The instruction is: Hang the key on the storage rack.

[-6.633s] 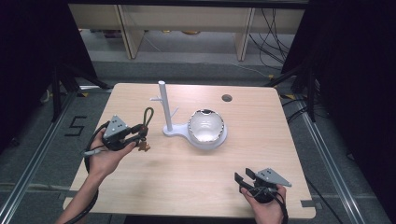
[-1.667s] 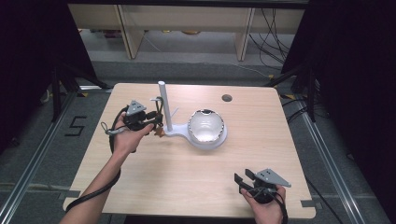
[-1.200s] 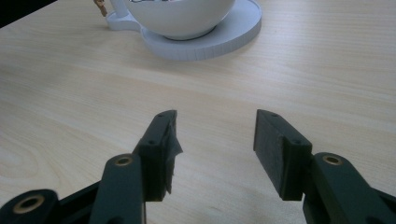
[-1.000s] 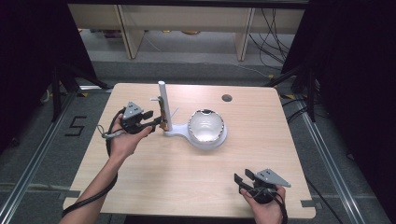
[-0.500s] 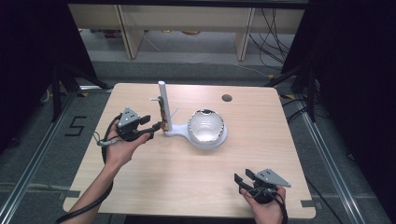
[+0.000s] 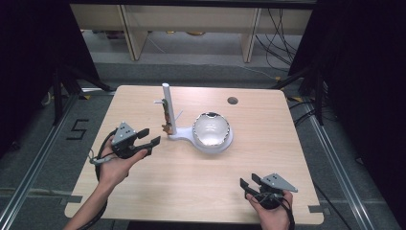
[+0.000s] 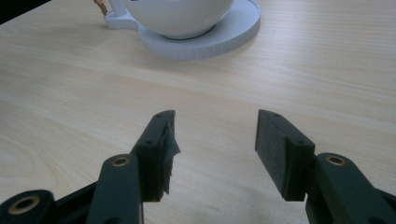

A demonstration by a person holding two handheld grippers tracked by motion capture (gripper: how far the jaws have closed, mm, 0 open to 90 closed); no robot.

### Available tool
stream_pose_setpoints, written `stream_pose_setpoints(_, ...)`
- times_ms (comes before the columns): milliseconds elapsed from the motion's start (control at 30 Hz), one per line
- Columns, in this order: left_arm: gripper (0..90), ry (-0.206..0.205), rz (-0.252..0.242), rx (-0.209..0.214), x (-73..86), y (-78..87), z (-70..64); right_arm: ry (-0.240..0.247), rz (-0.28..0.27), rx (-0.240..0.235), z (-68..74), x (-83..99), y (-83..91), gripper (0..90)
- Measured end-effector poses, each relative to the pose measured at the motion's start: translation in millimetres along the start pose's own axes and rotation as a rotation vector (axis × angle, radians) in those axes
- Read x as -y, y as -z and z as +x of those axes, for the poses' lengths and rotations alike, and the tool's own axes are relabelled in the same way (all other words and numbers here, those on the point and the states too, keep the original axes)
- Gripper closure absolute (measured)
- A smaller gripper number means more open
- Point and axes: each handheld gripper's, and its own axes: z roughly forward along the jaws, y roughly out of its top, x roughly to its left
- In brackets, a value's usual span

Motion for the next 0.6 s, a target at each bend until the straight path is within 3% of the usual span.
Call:
stream_pose_setpoints(233,43.4,0.006,-0.011,0.005,15.0,11.9,-1.3,-0.001,-0.004,-0.004,0.1,0.3,-1.0,48.0)
stream_pose_setpoints(333,43.1,0.0,0.002,-0.022,27.9,20.8,-1.0,0.001,-0.003,0.005,-0.3,0.1,-0.3,47.8)
stream_pose_setpoints(600,42.8,0.005,0.021,-0.046,49.6,31.3,1.2,-0.001,-0.003,-0.002,-0.2,0.6,-1.6,47.4)
